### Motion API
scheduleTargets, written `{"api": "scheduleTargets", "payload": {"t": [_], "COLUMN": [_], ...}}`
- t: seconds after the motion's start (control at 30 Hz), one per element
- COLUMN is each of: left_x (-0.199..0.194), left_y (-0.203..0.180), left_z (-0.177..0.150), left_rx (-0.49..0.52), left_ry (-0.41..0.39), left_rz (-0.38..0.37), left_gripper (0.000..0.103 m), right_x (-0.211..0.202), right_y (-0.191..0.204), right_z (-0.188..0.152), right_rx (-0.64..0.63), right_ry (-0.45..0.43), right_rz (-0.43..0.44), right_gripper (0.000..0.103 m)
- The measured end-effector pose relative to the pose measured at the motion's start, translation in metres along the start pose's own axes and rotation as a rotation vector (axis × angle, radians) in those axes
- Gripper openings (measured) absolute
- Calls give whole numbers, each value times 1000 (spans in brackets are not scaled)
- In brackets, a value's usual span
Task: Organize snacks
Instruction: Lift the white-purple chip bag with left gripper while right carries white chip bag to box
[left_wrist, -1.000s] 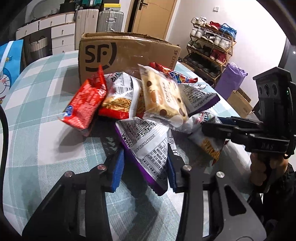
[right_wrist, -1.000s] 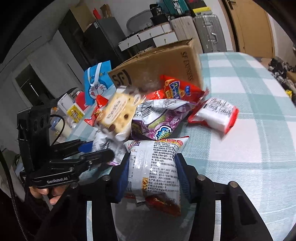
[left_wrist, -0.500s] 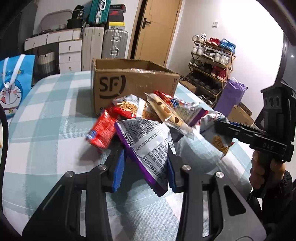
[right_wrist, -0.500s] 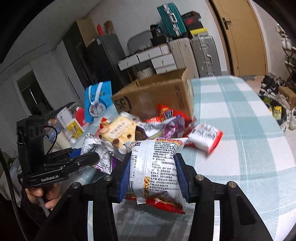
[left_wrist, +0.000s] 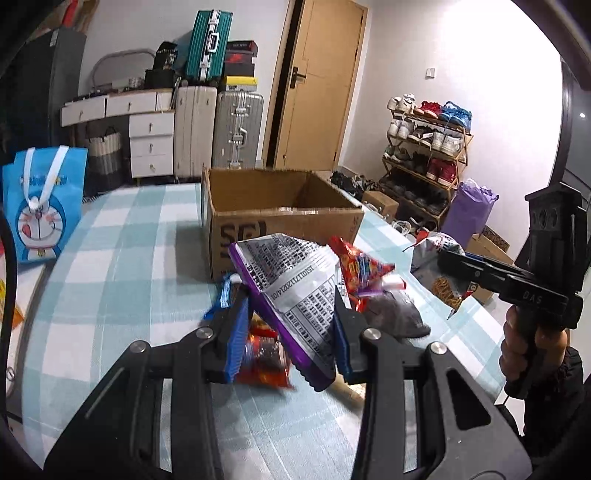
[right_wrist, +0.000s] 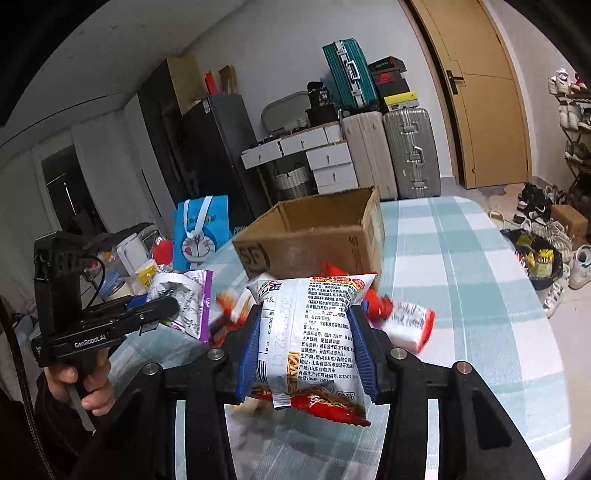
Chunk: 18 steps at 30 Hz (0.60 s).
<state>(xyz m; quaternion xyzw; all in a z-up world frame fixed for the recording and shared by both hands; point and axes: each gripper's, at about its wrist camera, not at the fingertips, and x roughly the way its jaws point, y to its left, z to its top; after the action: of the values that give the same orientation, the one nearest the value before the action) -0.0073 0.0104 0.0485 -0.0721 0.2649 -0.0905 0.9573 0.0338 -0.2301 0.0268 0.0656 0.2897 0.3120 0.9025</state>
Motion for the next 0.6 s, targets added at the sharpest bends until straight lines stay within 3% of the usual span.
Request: {"api": "scheduleTargets", "payload": {"t": [0.3, 0.6], "left_x": [-7, 20], "left_y": [-6, 3], "left_z": [38, 74], "left_rx": [12, -4], "left_ry": [-51, -71], "left_rz": [9, 40], "left_gripper": [36, 36], "right_x": [6, 19], "right_y": [4, 6], "right_z": [27, 56], "right_rx": [-24, -25], "right_ry": [-33, -59], "right_rz": [-7, -1], "right_gripper": [46, 46]}}
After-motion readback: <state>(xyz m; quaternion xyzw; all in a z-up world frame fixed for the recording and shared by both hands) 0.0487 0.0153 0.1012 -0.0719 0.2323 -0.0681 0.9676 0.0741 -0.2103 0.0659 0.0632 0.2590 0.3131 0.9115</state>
